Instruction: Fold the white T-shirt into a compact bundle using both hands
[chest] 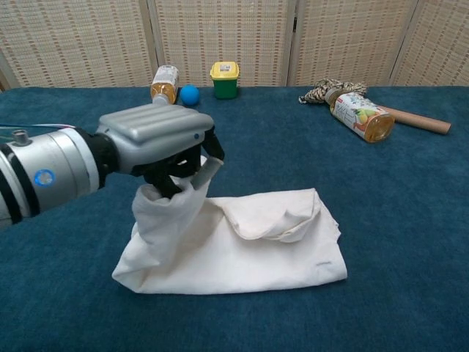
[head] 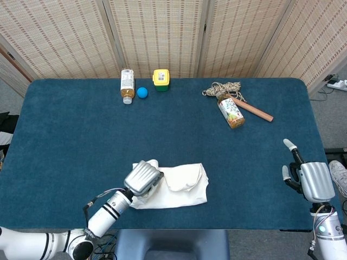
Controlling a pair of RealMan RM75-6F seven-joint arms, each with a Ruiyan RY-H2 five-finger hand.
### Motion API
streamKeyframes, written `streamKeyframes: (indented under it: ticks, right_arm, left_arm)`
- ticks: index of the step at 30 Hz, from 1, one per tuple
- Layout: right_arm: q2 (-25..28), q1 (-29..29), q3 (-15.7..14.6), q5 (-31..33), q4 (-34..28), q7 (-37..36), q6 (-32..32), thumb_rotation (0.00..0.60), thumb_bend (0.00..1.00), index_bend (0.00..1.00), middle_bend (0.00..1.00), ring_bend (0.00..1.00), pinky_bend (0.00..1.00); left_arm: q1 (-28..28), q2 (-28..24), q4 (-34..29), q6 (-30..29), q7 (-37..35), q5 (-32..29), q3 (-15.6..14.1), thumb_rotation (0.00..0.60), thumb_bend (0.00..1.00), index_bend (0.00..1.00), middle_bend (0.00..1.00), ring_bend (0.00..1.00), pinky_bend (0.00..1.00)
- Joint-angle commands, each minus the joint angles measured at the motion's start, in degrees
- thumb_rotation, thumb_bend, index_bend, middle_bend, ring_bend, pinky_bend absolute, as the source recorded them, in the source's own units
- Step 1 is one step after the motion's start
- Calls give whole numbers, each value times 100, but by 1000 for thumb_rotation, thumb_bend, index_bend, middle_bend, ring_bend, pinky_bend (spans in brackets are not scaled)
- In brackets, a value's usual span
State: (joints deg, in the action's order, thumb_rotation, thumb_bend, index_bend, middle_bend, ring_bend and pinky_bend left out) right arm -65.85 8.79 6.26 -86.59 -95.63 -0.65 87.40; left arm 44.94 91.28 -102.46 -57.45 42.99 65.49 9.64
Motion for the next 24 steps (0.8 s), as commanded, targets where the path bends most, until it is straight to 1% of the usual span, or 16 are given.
streamKeyframes:
  ticks: [1,4,10,14,24]
  right_arm:
    - [16,-30,1,6,3,-22,27,600,536,85,900,972,986]
    - [36,-60,-3,2,3,-33,51,600,536,85,900,972,986]
    - [71,-109,-6,17,3,-52,65,600,536,85,900,972,986]
    - [82,-139,-2,33,15,-73,76,600,536,85,900,972,986]
    - [94,-186,3,57,52,-112,70,600,536,85,900,972,986]
  left_arm:
    - [294,419,37,-75,449,-372,92,600,683,678,1000,939,1000]
    - [444,629,101,-98,631,-534,137,600,682,678,1000,939,1000]
    - [755,1086,386,-248,906,-910,345,600,682,677,1000,939,1000]
    - [908,1253,516,-295,993,-1179,455,600,682,676,1000,938,1000]
    - [1207,1605,823,-427,1201,-1522,448,600,681,666,1000,935,1000]
